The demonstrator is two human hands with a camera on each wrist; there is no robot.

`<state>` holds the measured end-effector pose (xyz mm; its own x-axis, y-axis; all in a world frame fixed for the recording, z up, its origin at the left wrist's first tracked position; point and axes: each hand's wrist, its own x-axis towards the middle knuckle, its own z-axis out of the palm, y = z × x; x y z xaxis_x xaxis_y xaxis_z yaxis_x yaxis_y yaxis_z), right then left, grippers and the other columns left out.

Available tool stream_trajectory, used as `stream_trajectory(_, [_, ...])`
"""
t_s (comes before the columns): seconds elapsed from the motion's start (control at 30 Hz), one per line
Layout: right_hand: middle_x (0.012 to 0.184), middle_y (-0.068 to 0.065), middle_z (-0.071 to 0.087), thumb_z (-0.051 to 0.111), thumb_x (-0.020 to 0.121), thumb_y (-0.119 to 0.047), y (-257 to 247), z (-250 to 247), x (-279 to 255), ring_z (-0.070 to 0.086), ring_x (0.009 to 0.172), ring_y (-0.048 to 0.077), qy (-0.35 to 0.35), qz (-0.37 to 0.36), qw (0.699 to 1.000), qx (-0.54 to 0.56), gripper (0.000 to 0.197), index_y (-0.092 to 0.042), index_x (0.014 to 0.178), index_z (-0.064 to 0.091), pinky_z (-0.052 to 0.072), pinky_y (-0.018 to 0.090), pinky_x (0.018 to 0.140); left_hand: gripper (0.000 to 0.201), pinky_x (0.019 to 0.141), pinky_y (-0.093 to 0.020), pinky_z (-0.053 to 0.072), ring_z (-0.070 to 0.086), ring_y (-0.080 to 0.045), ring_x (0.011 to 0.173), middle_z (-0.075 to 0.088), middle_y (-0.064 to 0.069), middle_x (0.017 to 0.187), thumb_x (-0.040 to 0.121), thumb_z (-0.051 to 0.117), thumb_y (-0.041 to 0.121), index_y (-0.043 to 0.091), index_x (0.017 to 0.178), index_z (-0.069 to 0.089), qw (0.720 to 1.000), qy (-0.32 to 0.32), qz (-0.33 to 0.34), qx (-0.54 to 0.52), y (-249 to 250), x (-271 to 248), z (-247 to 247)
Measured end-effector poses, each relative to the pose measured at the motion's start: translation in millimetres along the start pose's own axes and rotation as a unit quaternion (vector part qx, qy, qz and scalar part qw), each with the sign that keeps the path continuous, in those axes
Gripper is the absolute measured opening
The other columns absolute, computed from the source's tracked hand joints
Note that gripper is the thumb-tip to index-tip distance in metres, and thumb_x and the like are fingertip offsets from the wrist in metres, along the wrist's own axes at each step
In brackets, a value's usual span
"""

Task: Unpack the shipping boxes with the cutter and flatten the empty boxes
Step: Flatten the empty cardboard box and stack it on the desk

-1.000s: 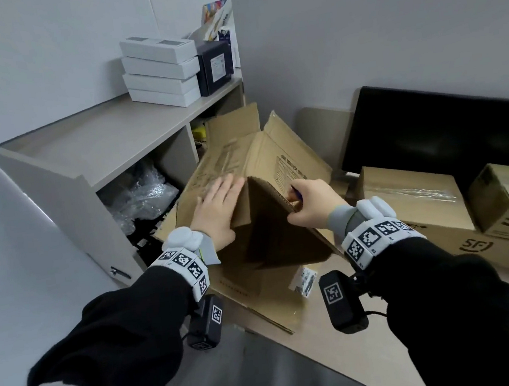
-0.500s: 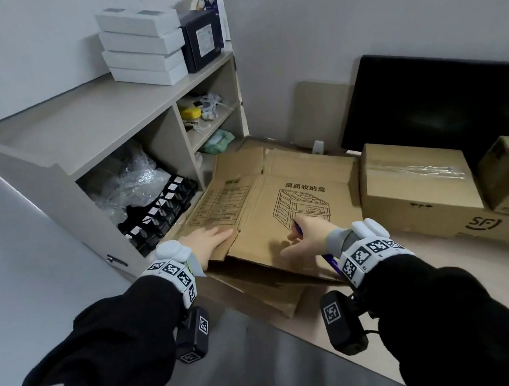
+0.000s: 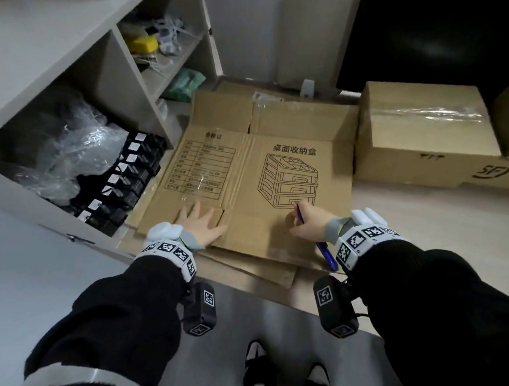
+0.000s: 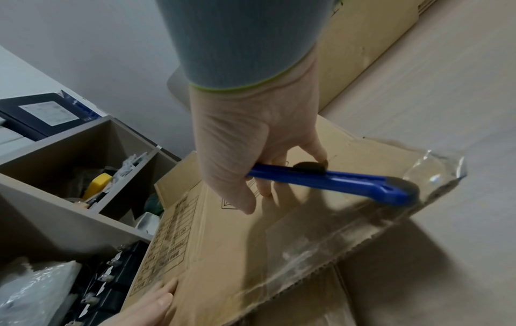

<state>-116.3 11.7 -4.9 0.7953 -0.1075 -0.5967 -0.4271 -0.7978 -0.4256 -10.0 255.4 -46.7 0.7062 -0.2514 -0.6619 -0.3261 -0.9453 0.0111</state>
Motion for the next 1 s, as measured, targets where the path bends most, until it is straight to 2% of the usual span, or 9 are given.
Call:
stream_trajectory(0.17, [0.095,0.004,0.051,0.054,0.09,-0.02,-9,1,24,0.052,0.084,0.023,0.012,0.02,0.999,0.021,0.026,-0.015,0.107,0.035,0.039,0.029,0.064,0.077,0.119,-0.051,0.005,-0.011,-0.037,0.146,-0.017,-0.003,0.16,0.092,0.034,0.066,0.029,0.154,0.006,1.0,0.015,0.018,-0.018,-11,27,-21])
stream_trajectory(0.23, [0.095,0.004,0.052,0.053,0.09,-0.019,-12,1,36,0.053,0.084,0.023,0.017,0.03,0.999,0.035,0.027,-0.014,0.112,0.037,0.04,0.029,0.066,0.079,0.119,-0.051,0.005,-0.012,-0.037,0.145,-0.017,-0.003,0.16,0.091,0.035,0.066,0.028,0.154,0.007,0.999,0.02,0.025,-0.022,-16,39,-30])
stream_trajectory(0.4, [0.096,0.005,0.052,0.051,0.091,-0.019,-14,-4,56,0.053,0.085,0.024,0.053,0.049,0.996,0.046,0.025,-0.012,0.113,0.04,0.04,0.031,0.069,0.09,0.118,-0.051,0.007,-0.009,-0.037,0.146,-0.016,0.0,0.16,0.079,0.033,0.078,0.031,0.153,0.01,0.998,0.025,0.042,-0.026,-22,55,-41])
stream_trajectory(0.5, [0.101,0.008,0.056,0.047,0.092,-0.016,-14,-9,64,0.054,0.087,0.026,0.07,0.059,0.994,0.06,0.017,-0.012,0.108,0.04,0.042,0.032,0.071,0.08,0.117,-0.052,0.011,-0.007,-0.035,0.146,-0.015,0.001,0.16,0.088,0.038,0.069,0.032,0.153,0.01,0.998,0.046,0.048,-0.011,-22,59,-44])
stream_trajectory(0.63, [0.114,0.012,0.06,0.042,0.092,-0.014,-16,-7,68,0.059,0.099,0.031,0.083,0.061,0.991,0.083,0.016,-0.01,0.108,0.042,0.049,0.039,0.085,0.082,0.117,-0.053,0.017,0.0,-0.038,0.146,-0.005,-0.003,0.161,0.086,0.05,0.063,0.027,0.152,0.018,0.996,0.083,0.04,-0.01,-18,59,-40])
stream_trajectory(0.73, [0.108,0.012,0.059,0.04,0.092,-0.013,-19,-9,63,0.059,0.089,0.03,0.084,0.07,0.989,0.097,0.007,-0.013,0.099,0.037,0.048,0.037,0.075,0.083,0.116,-0.052,0.02,0.009,-0.04,0.144,0.008,-0.012,0.159,0.083,0.062,0.056,0.019,0.148,0.027,0.995,0.096,0.036,-0.009,-10,59,-47])
stream_trajectory(0.77, [0.109,0.012,0.059,0.039,0.092,-0.01,-20,-12,59,0.059,0.089,0.03,0.09,0.073,0.987,0.111,0.007,-0.013,0.097,0.036,0.047,0.037,0.074,0.082,0.116,-0.051,0.021,0.011,-0.038,0.143,0.012,-0.013,0.158,0.081,0.066,0.051,0.017,0.146,0.03,0.994,0.099,0.044,-0.001,-5,58,-54])
stream_trajectory(0.87, [0.12,0.01,0.06,0.039,0.09,-0.005,-18,-31,46,0.058,0.104,0.03,0.127,0.071,0.978,0.151,0.013,-0.013,0.1,0.038,0.046,0.036,0.084,0.076,0.112,-0.051,0.027,0.015,-0.033,0.141,0.019,-0.008,0.154,0.077,0.071,0.037,0.019,0.142,0.036,0.985,0.136,0.107,0.019,17,50,-77])
stream_trajectory(1.0, [0.12,0.012,0.061,0.036,0.091,-0.009,-8,-58,24,0.057,0.103,0.032,0.186,0.065,0.964,0.178,0.01,-0.012,0.1,0.038,0.045,0.038,0.083,0.061,0.109,-0.05,0.029,0.014,-0.026,0.141,0.024,-0.002,0.153,0.082,0.064,0.029,0.025,0.139,0.043,0.967,0.182,0.176,0.0,62,38,-102])
